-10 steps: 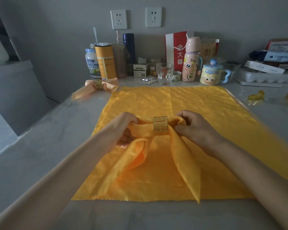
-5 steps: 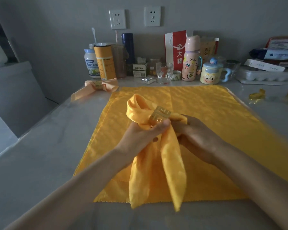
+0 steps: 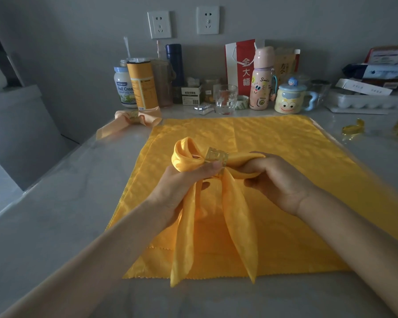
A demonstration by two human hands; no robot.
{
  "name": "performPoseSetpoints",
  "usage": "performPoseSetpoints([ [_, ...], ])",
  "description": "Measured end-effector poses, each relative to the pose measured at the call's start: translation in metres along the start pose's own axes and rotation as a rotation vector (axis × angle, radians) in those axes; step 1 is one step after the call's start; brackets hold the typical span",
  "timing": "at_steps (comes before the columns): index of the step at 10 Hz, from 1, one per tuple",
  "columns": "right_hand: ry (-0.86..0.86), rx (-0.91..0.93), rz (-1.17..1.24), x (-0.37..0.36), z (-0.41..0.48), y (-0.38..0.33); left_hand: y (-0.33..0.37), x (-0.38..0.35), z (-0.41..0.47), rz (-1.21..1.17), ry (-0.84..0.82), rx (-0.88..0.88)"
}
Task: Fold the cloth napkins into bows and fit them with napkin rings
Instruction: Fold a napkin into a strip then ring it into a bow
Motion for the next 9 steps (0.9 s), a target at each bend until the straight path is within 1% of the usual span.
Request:
performPoseSetpoints([
  [1,0.010,-0.059,0.181,0.001,0.003,0.000,0.001,0.000,-0.001,0.015,-0.001,0.011],
  [2,-0.087,-0.060,0.108,0.006,0.001,-0.004,0.000,0.004,0.001,-0.003,0.003,0.035],
  [3,-0.203,-0.051,-0.148,0.011,-0.005,-0.012,0.000,0.006,0.000,0.033,-0.020,0.068],
  [4,-0.219,-0.045,-0.285,0.013,-0.007,-0.014,-0.001,0.000,-0.001,0.072,-0.027,0.040],
  [5,-0.229,-0.016,-0.299,0.013,-0.005,-0.012,-0.009,0.000,0.007,0.073,-0.020,0.030],
  [6,-0.201,0.001,-0.215,0.012,-0.005,-0.012,-0.012,0.004,0.010,0.102,-0.042,0.014],
  [8,-0.138,-0.069,0.046,0.007,-0.005,-0.010,-0.016,0.012,0.017,0.087,-0.060,0.093],
  [9,-0.220,-0.104,0.304,0.007,-0.007,-0.010,-0.019,0.016,0.019,0.083,-0.024,0.110],
])
Point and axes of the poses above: each hand's wrist, its own z-axis towards the middle knuckle, its own x-axis out of the back of the hand, y = z × x, the point moved 2 cm from there along z, towards the middle knuckle, and after that the axes turned 10 degrees about z, right-handed, at the moved point
